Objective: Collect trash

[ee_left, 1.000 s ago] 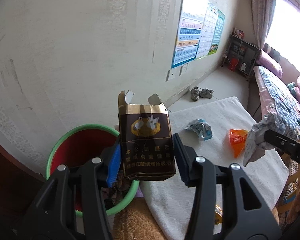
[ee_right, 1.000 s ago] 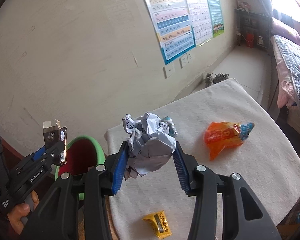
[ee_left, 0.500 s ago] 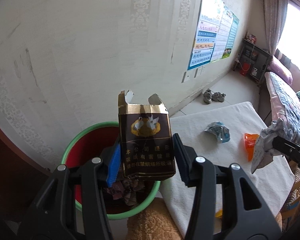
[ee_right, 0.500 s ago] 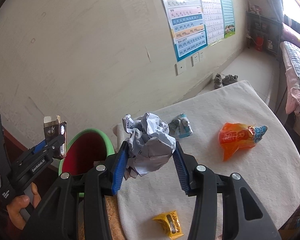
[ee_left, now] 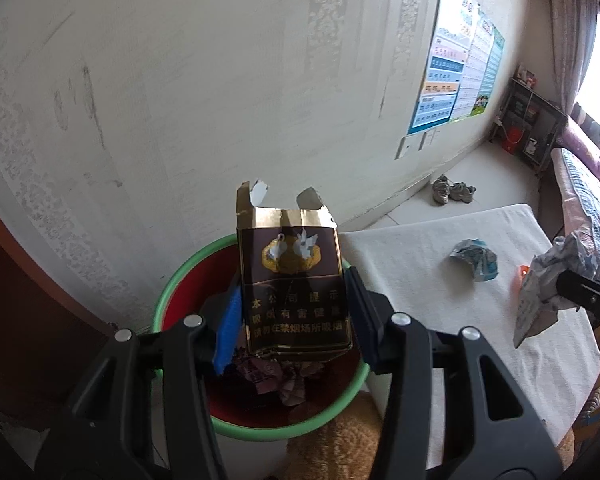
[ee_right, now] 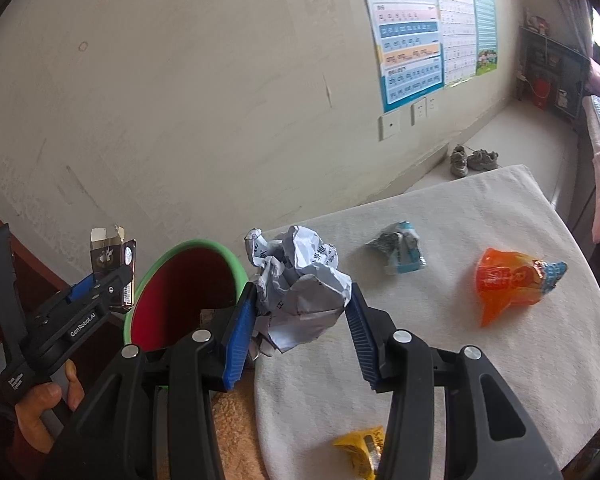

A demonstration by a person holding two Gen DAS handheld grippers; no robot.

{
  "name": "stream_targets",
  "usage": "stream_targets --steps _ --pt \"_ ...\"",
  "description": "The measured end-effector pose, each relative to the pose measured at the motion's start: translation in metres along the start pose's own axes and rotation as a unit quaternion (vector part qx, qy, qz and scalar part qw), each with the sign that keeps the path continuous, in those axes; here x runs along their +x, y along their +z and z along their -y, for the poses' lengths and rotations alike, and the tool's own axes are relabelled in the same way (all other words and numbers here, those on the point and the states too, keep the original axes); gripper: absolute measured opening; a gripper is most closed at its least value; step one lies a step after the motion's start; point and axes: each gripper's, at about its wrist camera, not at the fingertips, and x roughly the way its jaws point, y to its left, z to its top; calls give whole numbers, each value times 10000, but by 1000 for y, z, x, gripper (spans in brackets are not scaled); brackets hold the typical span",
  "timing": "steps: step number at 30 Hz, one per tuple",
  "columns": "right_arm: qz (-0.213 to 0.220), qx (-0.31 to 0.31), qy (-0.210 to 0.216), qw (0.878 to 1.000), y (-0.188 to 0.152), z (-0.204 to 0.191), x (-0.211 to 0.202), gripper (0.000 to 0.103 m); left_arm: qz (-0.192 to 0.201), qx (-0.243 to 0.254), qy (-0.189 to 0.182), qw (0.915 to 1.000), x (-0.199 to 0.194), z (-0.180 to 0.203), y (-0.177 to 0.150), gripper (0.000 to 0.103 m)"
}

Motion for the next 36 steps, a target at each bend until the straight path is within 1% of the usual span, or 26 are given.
stream_targets --steps 15,28,33,36 --pt "-263 -349 293 9986 11 -41 34 44 -141 -254 251 9993 16 -37 -3 46" --pt "-462 -501 414 9968 12 -64 55 44 -244 -325 272 9988 29 -48 -3 46" --pt "-520 -641 453 9956 12 -75 65 44 -364 -386 279 9982 40 -52 -5 46" --pt "-560 -728 497 9945 12 -82 74 44 -512 -444 286 9973 52 -56 -8 46"
